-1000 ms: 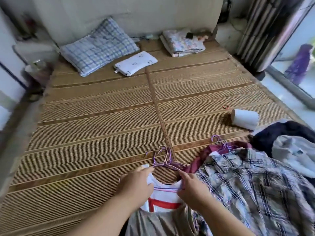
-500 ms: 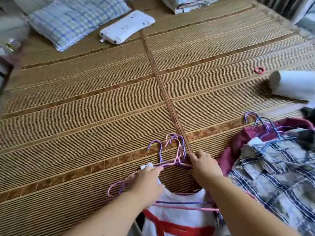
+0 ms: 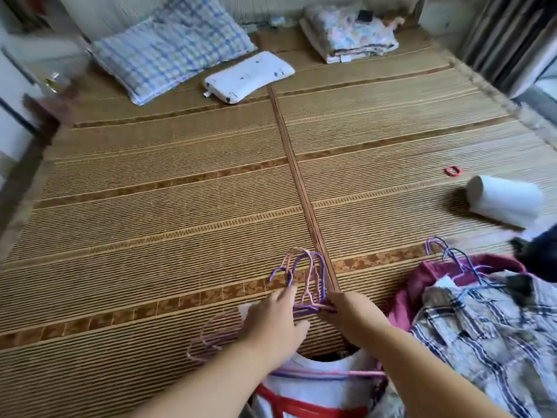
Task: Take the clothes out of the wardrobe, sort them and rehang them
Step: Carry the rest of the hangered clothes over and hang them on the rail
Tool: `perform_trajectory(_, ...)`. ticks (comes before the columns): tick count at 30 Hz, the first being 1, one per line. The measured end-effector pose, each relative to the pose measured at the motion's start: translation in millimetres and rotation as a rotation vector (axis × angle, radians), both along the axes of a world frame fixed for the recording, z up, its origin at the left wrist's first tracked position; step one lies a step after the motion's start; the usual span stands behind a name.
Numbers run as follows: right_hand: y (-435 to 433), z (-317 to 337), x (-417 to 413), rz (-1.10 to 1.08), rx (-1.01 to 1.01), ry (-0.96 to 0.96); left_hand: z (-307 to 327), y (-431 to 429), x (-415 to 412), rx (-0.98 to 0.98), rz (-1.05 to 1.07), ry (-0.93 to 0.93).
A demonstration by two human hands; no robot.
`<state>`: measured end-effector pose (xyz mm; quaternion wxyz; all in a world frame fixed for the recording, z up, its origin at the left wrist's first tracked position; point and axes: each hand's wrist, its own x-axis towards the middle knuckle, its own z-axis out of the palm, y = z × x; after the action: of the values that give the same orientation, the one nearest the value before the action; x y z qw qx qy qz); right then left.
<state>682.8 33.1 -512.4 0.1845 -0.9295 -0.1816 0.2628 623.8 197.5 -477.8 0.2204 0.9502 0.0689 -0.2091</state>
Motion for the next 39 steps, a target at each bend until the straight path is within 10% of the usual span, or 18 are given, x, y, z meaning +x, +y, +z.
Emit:
perform_trajectory(22,118,340,-133,0.515,0.329,-0.141,321,44,-161,-0.124,0.838,-0.702)
perform_trajectory(33,200,554,-242,0.774,0.3,-0.5,531,124,-291,-0.305,0.696,-1.022)
perform_trajectory(39,245,636,-325,0.798,0.461,-0.152,607,188,-376,-0.535,0.53,-1.011)
